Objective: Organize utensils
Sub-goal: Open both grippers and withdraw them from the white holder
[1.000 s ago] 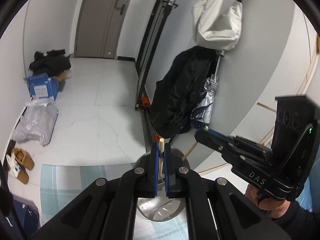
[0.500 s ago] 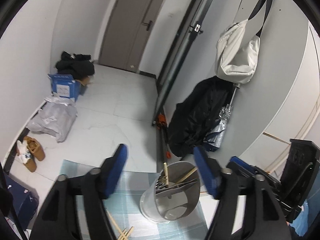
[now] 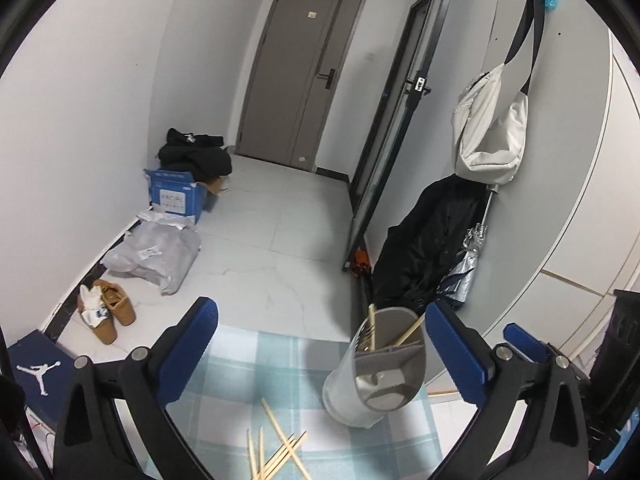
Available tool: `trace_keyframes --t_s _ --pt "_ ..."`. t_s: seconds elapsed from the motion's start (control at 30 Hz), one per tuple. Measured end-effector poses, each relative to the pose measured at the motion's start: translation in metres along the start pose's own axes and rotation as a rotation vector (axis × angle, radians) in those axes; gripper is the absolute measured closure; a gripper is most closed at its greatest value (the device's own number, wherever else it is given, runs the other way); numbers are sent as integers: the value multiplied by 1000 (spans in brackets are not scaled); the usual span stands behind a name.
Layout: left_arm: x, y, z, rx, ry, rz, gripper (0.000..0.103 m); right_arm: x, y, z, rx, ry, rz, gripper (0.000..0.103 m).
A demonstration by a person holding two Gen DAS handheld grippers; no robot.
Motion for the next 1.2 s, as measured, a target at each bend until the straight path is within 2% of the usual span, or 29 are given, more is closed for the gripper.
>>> trace_keyframes --t_s 0.13,0.33,0.57,0.7,0.87,1.0,1.2 --pt "-4 -10 -9 -18 23 14 1 -3 -11 -16 -25 7 17 16" --pt "-9 -27 -21 -26 45 28 1 -1 -32 -35 -63 -9 11 14" --pt "-6 -52 -35 -31 43 6 1 12 -61 -45 -62 -15 -17 10" --pt "10 -69 -50 -74 27 -59 1 27 -79 -48 -64 -18 -64 10" --pt "26 -88 -67 -106 39 -104 1 49 -105 -45 -48 -46 -139 10" --pt "40 -105 -79 -139 29 -163 1 69 -125 -38 -17 -49 -235 10" --pt "52 -118 -92 -173 32 -237 1 95 -143 -37 -12 -50 -313 10"
Point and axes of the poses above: each gripper's, at about its wrist camera, not at the fingertips, and x roughly the way its jaws point, z to its right, y to its top, the point moved 6 cm from there along x, roughly the way its jaws point, and after that the axes turned 14 degrees about -z, right-handed, at the moved point
